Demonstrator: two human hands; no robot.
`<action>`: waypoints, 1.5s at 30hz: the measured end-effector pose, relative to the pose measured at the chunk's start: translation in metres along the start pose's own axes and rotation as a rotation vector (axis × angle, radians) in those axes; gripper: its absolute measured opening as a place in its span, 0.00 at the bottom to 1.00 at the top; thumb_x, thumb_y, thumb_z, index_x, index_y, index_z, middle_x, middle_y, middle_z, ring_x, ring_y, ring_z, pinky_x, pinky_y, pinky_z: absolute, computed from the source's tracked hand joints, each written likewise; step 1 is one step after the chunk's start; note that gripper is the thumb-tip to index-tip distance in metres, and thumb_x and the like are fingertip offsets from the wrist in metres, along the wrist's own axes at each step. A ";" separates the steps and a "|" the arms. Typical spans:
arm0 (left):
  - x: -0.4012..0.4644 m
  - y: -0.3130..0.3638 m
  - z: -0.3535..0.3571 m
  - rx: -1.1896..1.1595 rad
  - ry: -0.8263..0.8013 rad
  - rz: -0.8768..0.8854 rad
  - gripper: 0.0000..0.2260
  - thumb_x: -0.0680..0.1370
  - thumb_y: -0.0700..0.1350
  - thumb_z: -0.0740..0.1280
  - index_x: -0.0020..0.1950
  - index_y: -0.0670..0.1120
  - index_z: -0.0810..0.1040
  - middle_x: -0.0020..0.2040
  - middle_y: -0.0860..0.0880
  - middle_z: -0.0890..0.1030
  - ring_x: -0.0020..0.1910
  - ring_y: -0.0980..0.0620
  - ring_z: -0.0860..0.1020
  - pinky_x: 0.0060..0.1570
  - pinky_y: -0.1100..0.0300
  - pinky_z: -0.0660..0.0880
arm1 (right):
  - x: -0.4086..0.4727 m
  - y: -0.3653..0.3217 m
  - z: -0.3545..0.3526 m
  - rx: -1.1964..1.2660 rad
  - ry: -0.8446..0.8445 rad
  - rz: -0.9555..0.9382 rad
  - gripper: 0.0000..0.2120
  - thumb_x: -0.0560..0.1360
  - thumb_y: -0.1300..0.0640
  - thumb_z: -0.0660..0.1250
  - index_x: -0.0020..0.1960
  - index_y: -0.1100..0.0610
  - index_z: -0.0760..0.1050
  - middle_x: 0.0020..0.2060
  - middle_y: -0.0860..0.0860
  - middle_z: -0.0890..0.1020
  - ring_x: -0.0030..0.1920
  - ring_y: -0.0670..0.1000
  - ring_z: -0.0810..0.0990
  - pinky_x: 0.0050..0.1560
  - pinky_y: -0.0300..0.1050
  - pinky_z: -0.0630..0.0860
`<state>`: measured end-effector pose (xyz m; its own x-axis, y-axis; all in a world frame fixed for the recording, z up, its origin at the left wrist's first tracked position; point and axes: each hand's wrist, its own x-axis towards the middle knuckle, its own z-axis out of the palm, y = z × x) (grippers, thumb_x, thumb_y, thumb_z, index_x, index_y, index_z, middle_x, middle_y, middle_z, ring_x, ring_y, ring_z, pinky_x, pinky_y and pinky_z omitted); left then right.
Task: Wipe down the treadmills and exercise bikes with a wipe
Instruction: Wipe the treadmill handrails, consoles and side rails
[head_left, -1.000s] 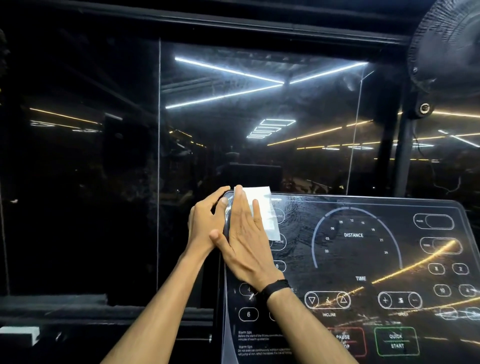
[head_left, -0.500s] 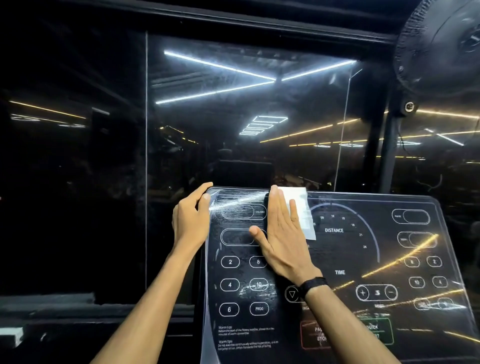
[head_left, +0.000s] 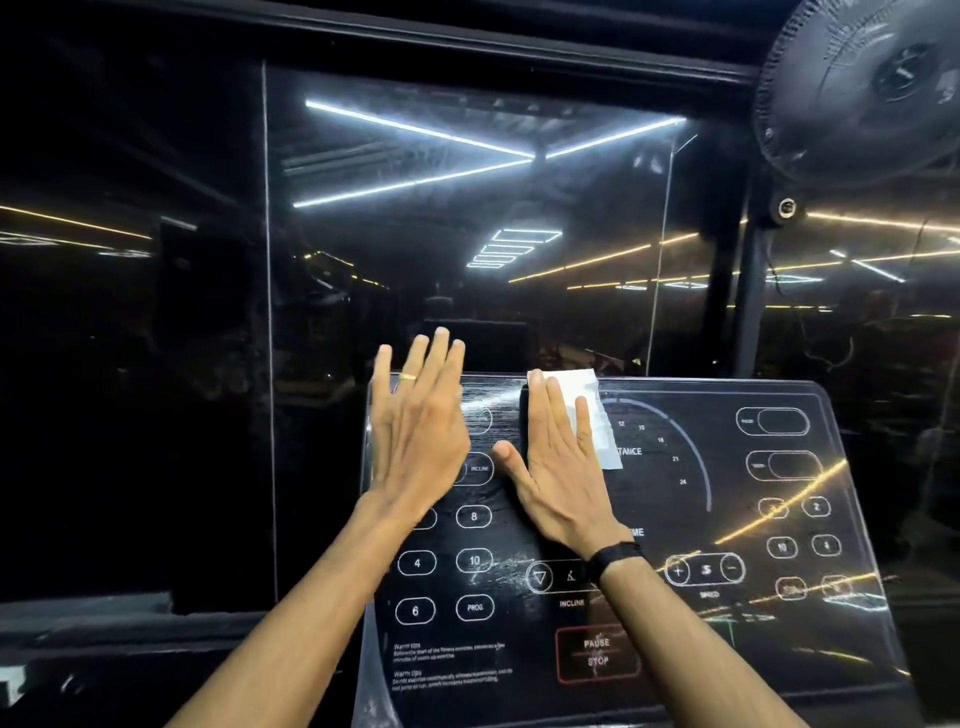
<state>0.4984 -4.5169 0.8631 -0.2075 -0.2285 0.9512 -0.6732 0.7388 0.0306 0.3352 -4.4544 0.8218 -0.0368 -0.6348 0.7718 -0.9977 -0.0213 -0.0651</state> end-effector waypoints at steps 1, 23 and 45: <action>0.002 0.009 0.001 -0.001 -0.038 0.032 0.21 0.80 0.43 0.59 0.73 0.42 0.72 0.74 0.43 0.71 0.75 0.44 0.67 0.76 0.42 0.53 | -0.001 0.004 -0.002 0.001 -0.001 0.002 0.42 0.78 0.28 0.36 0.81 0.55 0.33 0.81 0.48 0.39 0.79 0.44 0.34 0.78 0.50 0.31; 0.021 0.176 0.087 0.205 -0.453 0.091 0.40 0.79 0.66 0.32 0.81 0.40 0.51 0.82 0.44 0.51 0.80 0.51 0.41 0.74 0.46 0.27 | -0.041 0.185 -0.070 -0.036 0.005 0.010 0.45 0.76 0.26 0.34 0.81 0.56 0.36 0.81 0.47 0.41 0.79 0.42 0.35 0.78 0.54 0.32; 0.033 0.205 0.094 0.250 -0.462 -0.012 0.50 0.73 0.75 0.34 0.73 0.37 0.66 0.63 0.42 0.73 0.71 0.41 0.63 0.76 0.39 0.40 | -0.078 0.273 -0.096 0.004 0.046 0.268 0.45 0.75 0.26 0.33 0.81 0.56 0.36 0.79 0.48 0.35 0.78 0.47 0.31 0.75 0.48 0.25</action>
<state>0.2874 -4.4327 0.8719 -0.4519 -0.5335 0.7150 -0.8146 0.5735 -0.0869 0.0601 -4.3364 0.8043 -0.3024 -0.5823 0.7547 -0.9517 0.1398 -0.2734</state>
